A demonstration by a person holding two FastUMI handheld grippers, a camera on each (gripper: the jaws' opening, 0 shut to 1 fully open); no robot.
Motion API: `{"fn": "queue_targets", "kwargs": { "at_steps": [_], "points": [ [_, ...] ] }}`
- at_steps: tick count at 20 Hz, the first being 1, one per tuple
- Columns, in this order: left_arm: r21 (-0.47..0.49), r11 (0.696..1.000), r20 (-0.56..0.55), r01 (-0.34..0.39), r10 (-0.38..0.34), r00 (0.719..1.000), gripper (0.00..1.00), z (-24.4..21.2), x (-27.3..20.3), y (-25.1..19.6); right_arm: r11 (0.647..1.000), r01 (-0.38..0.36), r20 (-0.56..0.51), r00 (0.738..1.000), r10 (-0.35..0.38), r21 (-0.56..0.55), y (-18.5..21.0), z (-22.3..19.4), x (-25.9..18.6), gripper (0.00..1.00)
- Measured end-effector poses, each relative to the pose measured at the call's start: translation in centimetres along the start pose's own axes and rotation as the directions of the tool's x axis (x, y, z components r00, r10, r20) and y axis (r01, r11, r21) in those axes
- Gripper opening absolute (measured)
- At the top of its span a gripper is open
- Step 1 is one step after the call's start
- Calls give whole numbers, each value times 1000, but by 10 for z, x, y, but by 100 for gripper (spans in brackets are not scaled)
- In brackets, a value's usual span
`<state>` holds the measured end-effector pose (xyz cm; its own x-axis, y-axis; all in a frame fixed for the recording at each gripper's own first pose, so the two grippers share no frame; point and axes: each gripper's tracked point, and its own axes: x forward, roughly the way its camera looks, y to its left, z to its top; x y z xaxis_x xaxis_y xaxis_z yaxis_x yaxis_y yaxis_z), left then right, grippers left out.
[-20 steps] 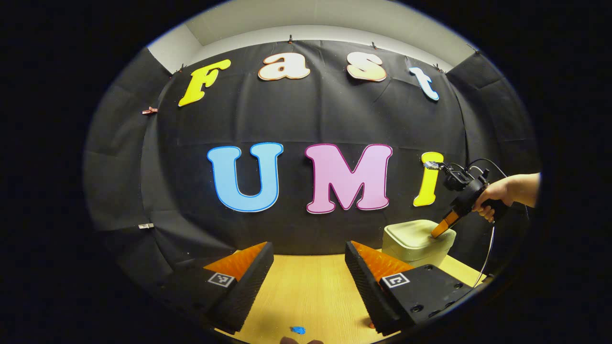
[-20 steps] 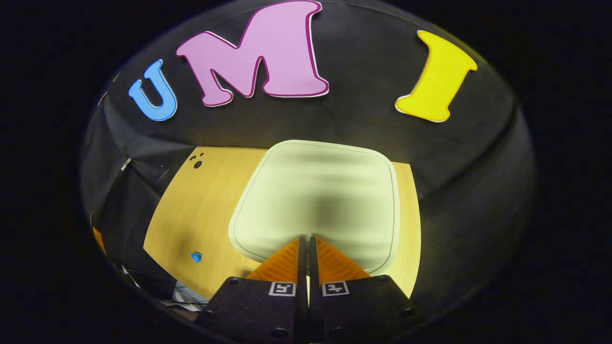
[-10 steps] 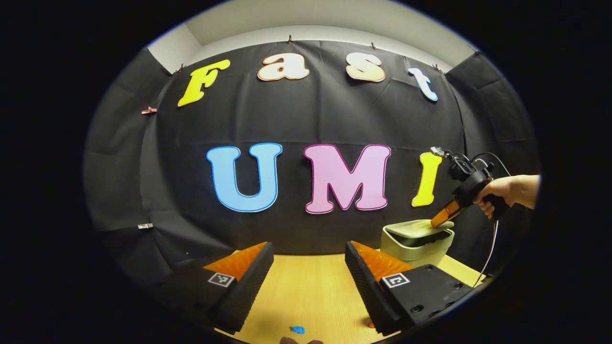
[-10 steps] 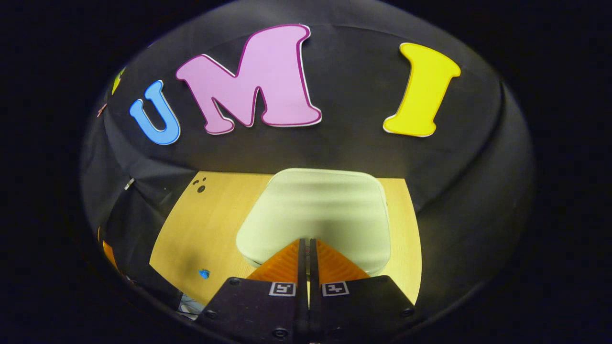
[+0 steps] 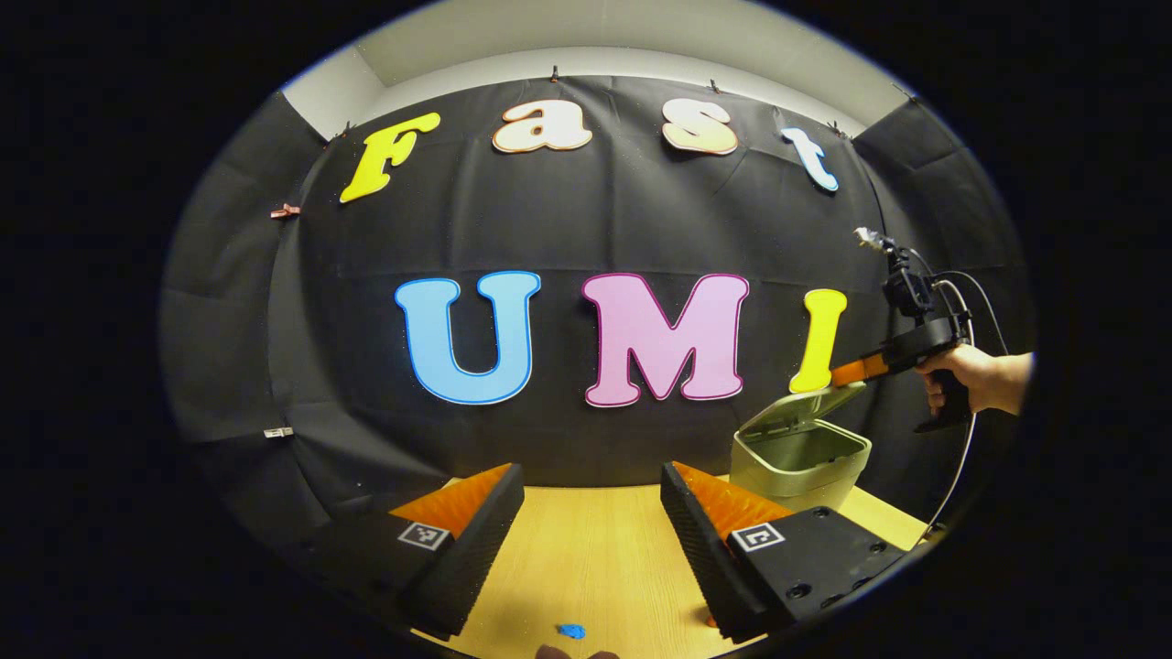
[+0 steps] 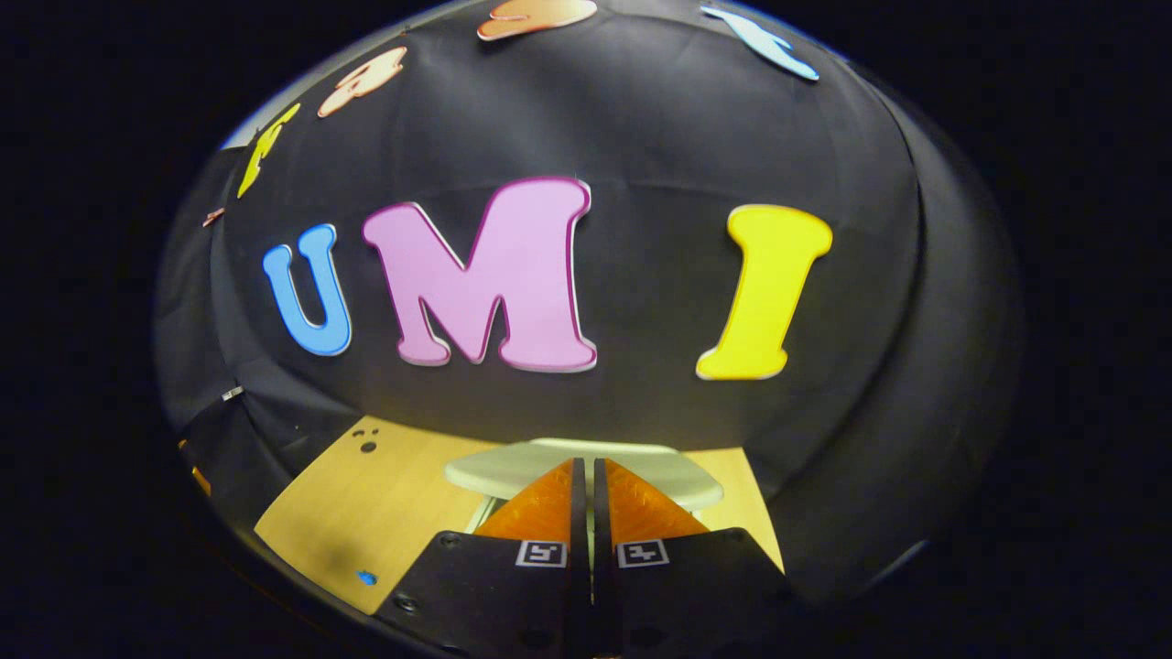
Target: Press the lid of the desktop garbage bin to open it, pick up the crumpled paper on the desktop and throw it into the bin, then pick up the pop can on the desktop and drop it into the bin, and finally close the garbage bin lid.
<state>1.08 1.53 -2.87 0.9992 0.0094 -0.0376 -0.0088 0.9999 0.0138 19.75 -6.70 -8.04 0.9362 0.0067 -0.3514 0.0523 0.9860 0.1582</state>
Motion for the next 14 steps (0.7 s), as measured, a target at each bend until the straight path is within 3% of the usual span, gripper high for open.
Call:
{"fn": "queue_targets", "kwargs": {
  "at_steps": [5, 10, 12, 14],
  "points": [
    [-1, 1000, -6, -2, 2, 1000, 96, -1, 1, 0, 1000, -14, 184, 983, 17, -14, 8, 38, -25, 9],
    [-4, 1000, -15, 2, -3, 1000, 96, -4, 1, 0, 998, -51, 256, 965, 60, -39, 23, 45, -45, 41],
    [-1, 1000, -19, 3, -3, 1000, 96, -8, 1, 0, 996, -66, 275, 958, 82, -67, 30, 45, -53, 67],
    [7, 1000, -23, 2, -2, 1000, 96, -11, 2, 1, 993, -84, 289, 951, 105, -83, 41, 44, -63, 74]
  ]
}}
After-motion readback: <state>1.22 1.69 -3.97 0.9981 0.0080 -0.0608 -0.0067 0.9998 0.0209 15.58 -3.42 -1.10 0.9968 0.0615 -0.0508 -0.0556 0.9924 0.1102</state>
